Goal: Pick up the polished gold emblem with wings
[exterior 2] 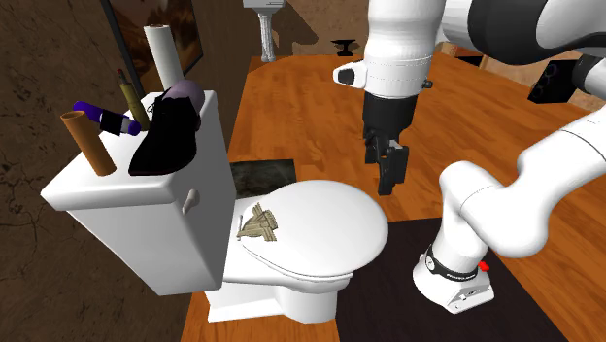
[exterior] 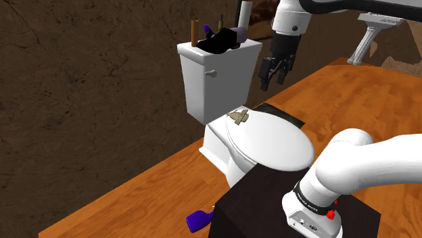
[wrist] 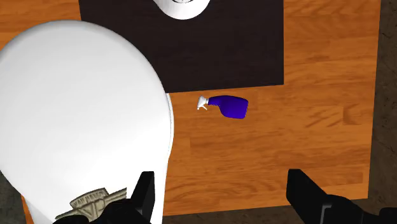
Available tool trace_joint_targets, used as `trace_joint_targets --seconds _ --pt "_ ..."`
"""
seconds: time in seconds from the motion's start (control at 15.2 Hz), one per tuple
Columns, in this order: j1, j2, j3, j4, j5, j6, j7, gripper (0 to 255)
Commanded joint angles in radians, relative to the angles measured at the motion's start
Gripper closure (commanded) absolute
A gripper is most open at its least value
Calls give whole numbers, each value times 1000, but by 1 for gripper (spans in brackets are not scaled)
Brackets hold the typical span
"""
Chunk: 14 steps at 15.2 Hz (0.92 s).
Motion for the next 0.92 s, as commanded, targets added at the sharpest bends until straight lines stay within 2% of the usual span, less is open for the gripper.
trace_joint_targets --seconds 0.0,0.4,0.86 --pt "0 0 0 0 0 0 0 0" --pt "-59 139 14 -64 -5 192 108 0" --pt "-127 343 18 -84 -22 403 235 0"
